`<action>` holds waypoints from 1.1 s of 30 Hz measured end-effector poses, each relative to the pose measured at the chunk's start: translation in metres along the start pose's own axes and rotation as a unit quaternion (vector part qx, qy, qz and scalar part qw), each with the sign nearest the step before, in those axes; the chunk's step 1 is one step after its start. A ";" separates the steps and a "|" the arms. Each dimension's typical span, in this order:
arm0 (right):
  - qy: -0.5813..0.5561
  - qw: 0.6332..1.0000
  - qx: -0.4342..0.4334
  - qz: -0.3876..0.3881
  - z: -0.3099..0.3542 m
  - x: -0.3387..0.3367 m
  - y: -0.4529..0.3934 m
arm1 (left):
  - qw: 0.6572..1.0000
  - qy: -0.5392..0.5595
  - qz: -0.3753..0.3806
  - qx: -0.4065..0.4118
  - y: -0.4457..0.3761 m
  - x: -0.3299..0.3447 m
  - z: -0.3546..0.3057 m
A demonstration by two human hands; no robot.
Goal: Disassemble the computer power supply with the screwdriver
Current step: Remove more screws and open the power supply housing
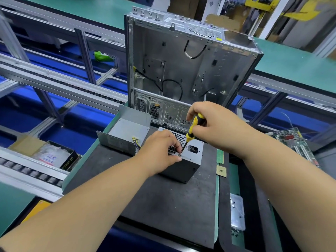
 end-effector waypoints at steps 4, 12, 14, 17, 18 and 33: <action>0.098 0.994 0.026 -0.031 0.001 -0.004 0.000 | 1.000 -0.004 0.000 -0.001 -0.001 0.000 0.001; 0.011 0.999 0.033 -0.004 0.006 -0.006 -0.003 | 1.000 -0.010 -0.009 -0.010 -0.002 0.001 0.003; 0.008 0.999 0.036 0.007 0.007 -0.005 -0.003 | 1.000 -0.004 -0.011 -0.007 -0.003 0.002 0.004; 0.043 0.998 0.038 -0.008 0.007 -0.004 -0.002 | 1.000 0.004 -0.015 -0.003 -0.003 0.002 0.004; 0.067 0.997 0.038 -0.019 0.008 -0.004 -0.002 | 1.000 0.004 -0.008 -0.001 -0.004 0.001 0.004; 0.070 0.993 0.081 -0.038 0.012 -0.002 0.005 | 0.824 0.481 0.162 -0.253 -0.037 -0.003 0.090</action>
Point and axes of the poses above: each hand's wrist, its own y-axis away from the middle knuckle, its own x-axis out of the palm, z = x × y, the point moved 3 cm from there along -y, towards the middle knuckle, and after that the axes turned 11 degrees about z, right-handed, at the moved point
